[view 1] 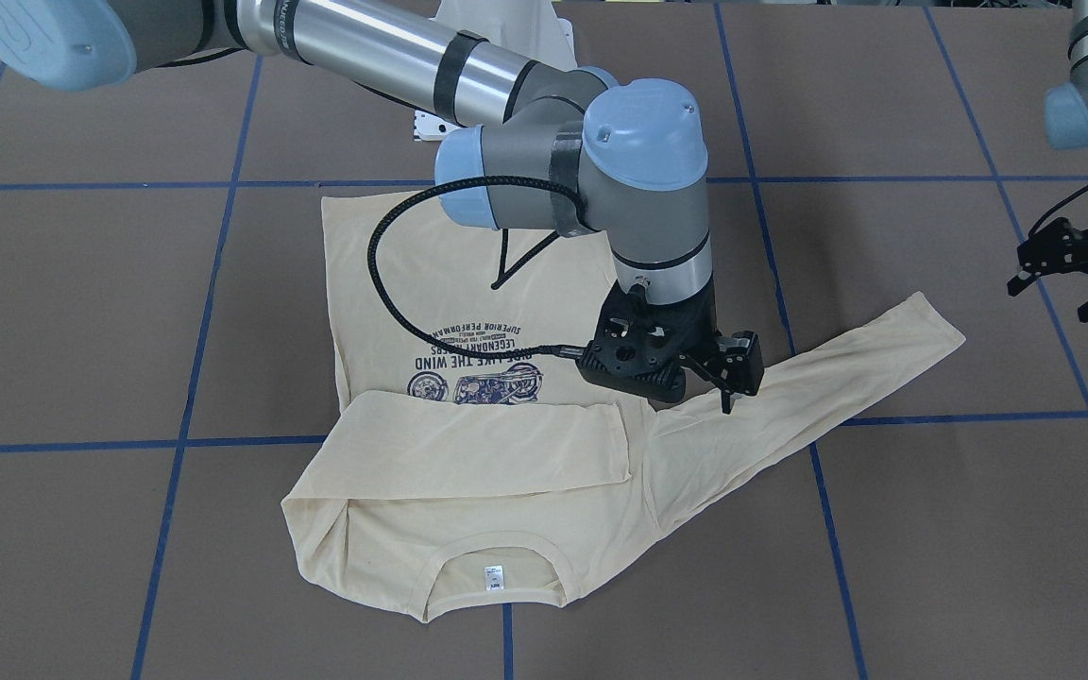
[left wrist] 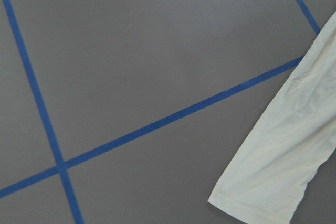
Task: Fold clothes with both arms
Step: 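Release the sleeve near the collar and lift the right gripper away, then grasp the other sleeve cuff with the left gripper while the right gripper withdraws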
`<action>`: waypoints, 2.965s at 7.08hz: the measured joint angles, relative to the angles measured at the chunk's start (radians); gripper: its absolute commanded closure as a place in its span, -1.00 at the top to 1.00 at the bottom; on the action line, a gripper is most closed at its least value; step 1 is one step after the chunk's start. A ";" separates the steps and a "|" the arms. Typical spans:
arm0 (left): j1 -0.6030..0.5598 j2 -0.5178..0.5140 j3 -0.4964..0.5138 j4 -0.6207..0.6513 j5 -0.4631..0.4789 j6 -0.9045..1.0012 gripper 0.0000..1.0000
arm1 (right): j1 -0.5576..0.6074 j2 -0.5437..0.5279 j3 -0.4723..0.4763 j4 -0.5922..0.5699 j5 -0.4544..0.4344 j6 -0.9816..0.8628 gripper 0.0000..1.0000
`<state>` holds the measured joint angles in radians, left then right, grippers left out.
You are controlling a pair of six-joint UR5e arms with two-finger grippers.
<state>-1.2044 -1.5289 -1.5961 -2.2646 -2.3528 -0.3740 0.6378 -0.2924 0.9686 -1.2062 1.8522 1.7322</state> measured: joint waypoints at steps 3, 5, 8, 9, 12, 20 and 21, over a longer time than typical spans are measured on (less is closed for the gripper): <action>0.074 -0.004 0.102 -0.126 0.028 -0.091 0.54 | 0.027 -0.303 0.374 -0.111 0.030 -0.001 0.98; 0.100 -0.023 0.168 -0.137 0.028 -0.132 0.06 | 0.092 -0.488 0.546 -0.115 0.097 -0.072 0.98; 0.112 -0.063 0.221 -0.141 0.024 -0.155 0.06 | 0.126 -0.580 0.610 -0.116 0.119 -0.140 0.98; 0.113 -0.066 0.225 -0.141 0.023 -0.156 0.06 | 0.130 -0.590 0.611 -0.116 0.118 -0.142 0.98; 0.137 -0.071 0.230 -0.138 0.021 -0.161 0.05 | 0.134 -0.606 0.614 -0.116 0.115 -0.143 0.98; 0.147 -0.091 0.153 -0.106 -0.097 -0.210 -1.00 | 0.182 -0.668 0.638 -0.111 0.143 -0.146 0.98; 0.147 -0.126 0.084 -0.076 -0.120 -0.305 -1.00 | 0.224 -0.719 0.651 -0.105 0.181 -0.184 0.98</action>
<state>-1.0572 -1.6553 -1.5120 -2.3410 -2.4732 -0.6787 0.8615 -1.0109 1.6200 -1.3116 2.0331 1.5480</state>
